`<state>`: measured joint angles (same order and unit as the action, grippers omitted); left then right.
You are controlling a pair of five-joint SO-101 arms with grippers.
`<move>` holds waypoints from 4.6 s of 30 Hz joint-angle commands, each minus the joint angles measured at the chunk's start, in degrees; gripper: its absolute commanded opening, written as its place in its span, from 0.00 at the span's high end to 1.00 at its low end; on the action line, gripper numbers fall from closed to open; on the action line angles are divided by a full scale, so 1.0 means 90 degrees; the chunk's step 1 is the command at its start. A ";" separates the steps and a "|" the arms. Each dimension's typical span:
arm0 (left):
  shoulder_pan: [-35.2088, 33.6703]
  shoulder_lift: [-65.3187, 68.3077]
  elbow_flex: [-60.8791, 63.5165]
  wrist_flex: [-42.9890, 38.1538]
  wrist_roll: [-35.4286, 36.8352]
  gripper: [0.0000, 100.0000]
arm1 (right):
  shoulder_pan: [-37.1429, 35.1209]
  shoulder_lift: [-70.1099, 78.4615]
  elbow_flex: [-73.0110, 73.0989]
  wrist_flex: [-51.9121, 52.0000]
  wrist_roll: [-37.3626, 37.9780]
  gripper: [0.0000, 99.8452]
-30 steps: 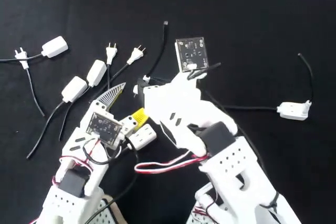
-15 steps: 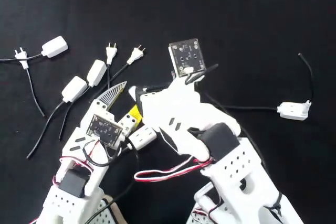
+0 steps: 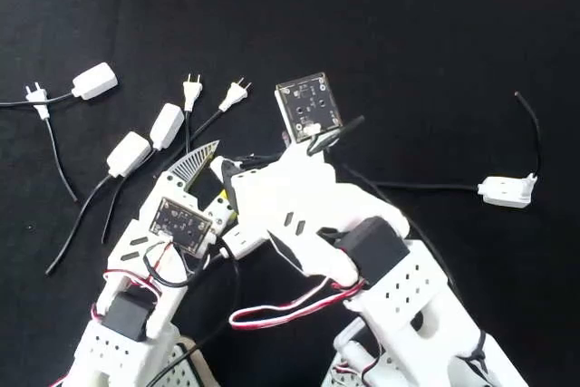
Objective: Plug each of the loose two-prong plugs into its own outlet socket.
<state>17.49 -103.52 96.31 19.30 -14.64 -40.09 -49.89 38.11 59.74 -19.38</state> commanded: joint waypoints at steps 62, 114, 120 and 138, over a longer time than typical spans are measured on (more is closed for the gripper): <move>-0.2505 -0.0088 -0.1744 0.3009 0.0010 0.97 | 0.1416 0.1099 0.0532 -0.0781 0.2286 0.98; -0.5260 -0.0059 0.0122 0.3810 -0.0801 0.97 | 0.0957 0.8083 -0.5690 0.2335 0.5070 0.99; -0.5260 -0.0049 0.0122 0.3810 -0.0811 0.97 | 0.1700 0.6335 -0.4352 0.3585 0.6466 0.99; -0.5221 -0.0068 0.0122 0.4425 -0.1553 0.97 | 0.1670 0.5641 -0.0904 0.2247 0.7160 0.84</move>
<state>-30.24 -103.96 96.31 58.95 -27.91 -22.59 3.03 30.73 76.62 45.85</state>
